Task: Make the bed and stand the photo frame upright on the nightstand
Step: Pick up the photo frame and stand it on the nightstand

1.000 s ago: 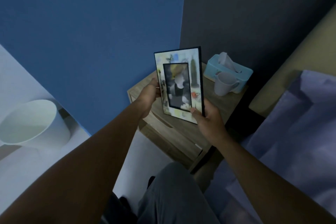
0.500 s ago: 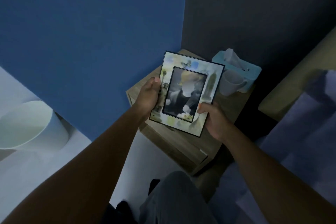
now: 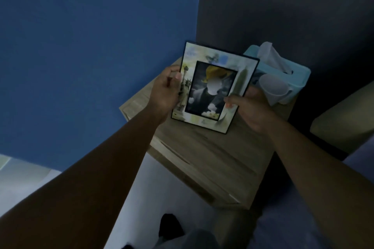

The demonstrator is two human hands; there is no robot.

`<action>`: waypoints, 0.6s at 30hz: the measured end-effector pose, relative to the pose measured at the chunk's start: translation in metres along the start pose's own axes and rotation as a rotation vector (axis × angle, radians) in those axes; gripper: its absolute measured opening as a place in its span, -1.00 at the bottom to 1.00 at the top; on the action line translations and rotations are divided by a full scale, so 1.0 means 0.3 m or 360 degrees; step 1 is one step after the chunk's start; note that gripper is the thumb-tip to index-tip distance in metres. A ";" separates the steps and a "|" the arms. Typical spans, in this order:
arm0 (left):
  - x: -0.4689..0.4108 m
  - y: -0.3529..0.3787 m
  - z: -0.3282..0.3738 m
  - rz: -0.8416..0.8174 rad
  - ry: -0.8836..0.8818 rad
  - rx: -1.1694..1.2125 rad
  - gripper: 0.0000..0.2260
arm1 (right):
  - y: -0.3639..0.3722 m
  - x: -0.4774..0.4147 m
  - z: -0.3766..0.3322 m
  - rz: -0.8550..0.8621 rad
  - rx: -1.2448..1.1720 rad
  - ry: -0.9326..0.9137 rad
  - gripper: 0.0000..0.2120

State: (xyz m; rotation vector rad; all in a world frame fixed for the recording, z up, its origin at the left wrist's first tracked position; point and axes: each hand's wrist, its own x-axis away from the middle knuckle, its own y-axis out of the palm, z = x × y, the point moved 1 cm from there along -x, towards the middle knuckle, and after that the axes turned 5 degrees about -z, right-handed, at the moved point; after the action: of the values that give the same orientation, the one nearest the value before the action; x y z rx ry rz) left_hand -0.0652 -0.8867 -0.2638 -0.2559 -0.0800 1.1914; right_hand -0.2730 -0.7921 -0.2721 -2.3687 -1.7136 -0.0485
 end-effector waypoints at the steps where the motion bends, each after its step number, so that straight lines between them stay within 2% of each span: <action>1: -0.023 0.006 -0.009 0.0004 0.0006 0.0011 -0.89 | -0.009 -0.025 0.000 0.0002 0.0006 -0.0006 -0.86; 3: -0.067 0.020 -0.027 -0.0004 -0.0013 0.0058 -0.88 | -0.027 -0.067 -0.001 0.0028 -0.0003 -0.0008 -0.83; 11: -0.118 0.028 -0.080 -0.0007 0.0007 0.0026 -0.87 | -0.010 -0.124 0.031 0.0116 -0.0064 0.0050 -0.93; 14: -0.113 0.026 -0.094 0.0021 -0.0010 0.0000 -0.82 | 0.015 -0.104 0.066 0.0169 -0.0042 0.0100 -0.89; 18: -0.073 0.018 -0.106 0.0235 0.0100 -0.0110 -0.78 | 0.057 -0.029 0.122 0.0334 -0.0146 0.0077 -0.77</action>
State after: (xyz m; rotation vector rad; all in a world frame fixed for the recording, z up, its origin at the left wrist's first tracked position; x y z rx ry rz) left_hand -0.0719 -0.9100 -0.2943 -0.3643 -0.0481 1.3276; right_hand -0.2634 -0.7981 -0.3119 -2.5783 -1.4624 -0.1521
